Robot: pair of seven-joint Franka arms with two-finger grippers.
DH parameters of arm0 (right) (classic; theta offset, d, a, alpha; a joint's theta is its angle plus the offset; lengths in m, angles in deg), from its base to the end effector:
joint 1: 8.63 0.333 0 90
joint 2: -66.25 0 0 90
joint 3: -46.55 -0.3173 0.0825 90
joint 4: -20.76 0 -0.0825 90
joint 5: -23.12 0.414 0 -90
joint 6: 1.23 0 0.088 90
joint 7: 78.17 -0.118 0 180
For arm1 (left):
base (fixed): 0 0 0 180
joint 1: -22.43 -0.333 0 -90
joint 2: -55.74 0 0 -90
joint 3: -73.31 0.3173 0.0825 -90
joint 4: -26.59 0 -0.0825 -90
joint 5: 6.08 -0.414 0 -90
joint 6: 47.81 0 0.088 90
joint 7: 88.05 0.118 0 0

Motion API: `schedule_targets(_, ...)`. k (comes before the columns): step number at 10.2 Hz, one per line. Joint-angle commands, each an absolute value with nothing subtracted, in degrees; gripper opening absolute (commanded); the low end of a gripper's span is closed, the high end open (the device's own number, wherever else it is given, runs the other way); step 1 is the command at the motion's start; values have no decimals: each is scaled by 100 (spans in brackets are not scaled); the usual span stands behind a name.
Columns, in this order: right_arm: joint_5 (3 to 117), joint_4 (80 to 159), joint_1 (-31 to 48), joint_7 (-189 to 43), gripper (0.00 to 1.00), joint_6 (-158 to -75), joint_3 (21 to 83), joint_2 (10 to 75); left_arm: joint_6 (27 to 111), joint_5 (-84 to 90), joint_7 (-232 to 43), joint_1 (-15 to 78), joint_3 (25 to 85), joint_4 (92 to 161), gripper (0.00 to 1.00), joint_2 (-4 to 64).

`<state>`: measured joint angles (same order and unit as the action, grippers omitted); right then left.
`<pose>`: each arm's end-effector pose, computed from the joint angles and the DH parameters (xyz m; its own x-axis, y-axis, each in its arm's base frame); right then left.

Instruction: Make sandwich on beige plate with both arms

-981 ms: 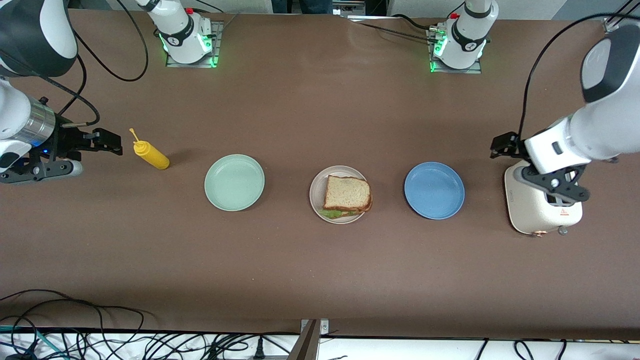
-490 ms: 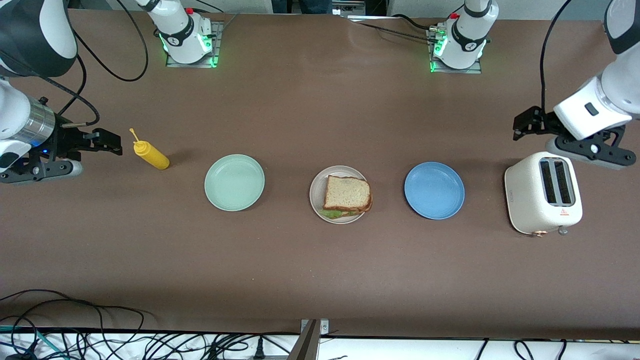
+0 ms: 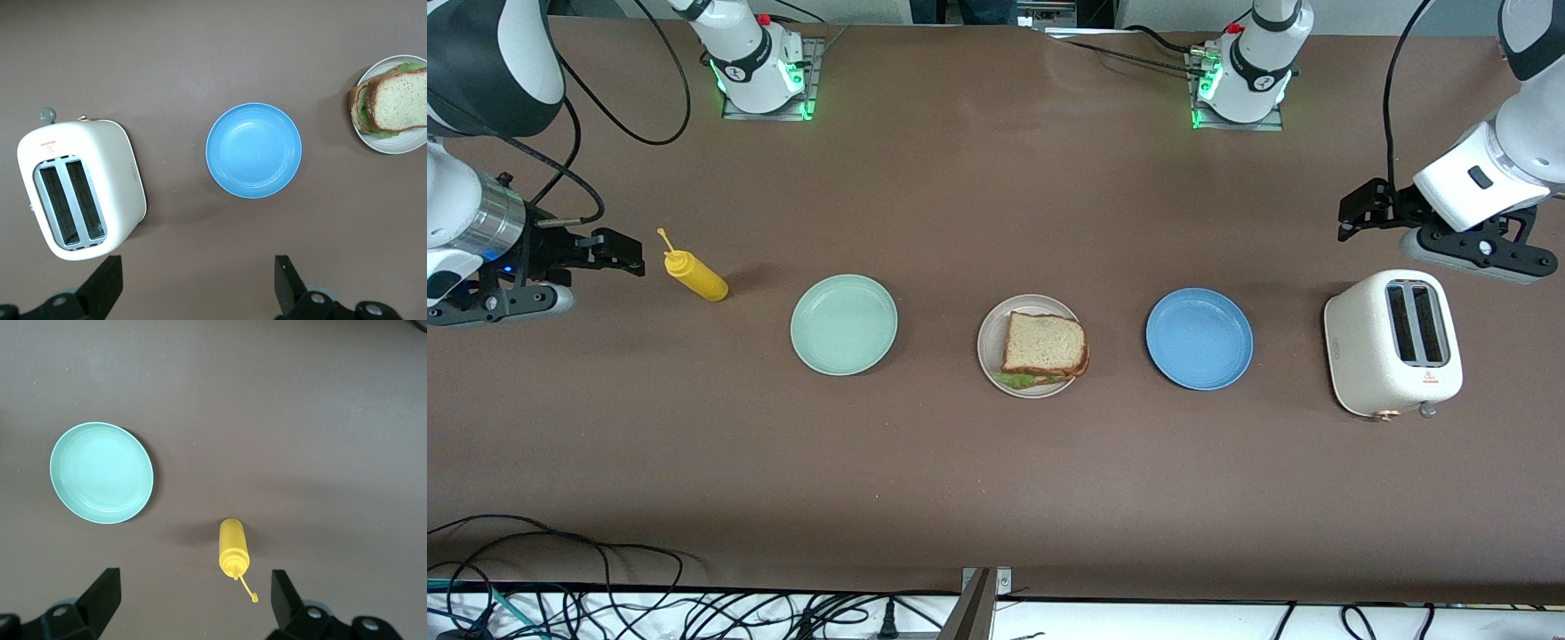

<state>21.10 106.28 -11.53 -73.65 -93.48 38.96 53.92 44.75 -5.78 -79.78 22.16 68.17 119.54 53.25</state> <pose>0.6442 0.0414 0.5256 0.9823 0.1607 -0.0959 0.1614 -0.9869 -0.0008 0.5960 -0.0504 0.5671 0.9727 -0.2271 -0.0482 -0.2266 -0.9739 0.0162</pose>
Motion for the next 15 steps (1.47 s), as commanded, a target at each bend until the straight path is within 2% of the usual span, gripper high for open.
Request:
schedule_targets(1,2066,10759,-1241,-7588,100,-9396,3794,5535,4457,-661,-8181,2128,6690,12037,100,5486)
schedule_targets(7,2057,10724,-1241,-7606,100,-9404,3794,5518,4316,-670,-8190,2111,6716,11773,100,5319)
schedule_targets(15,2066,10724,-1241,-7606,100,-9404,3794,5474,4316,-652,-8515,1944,6725,11764,100,5301)
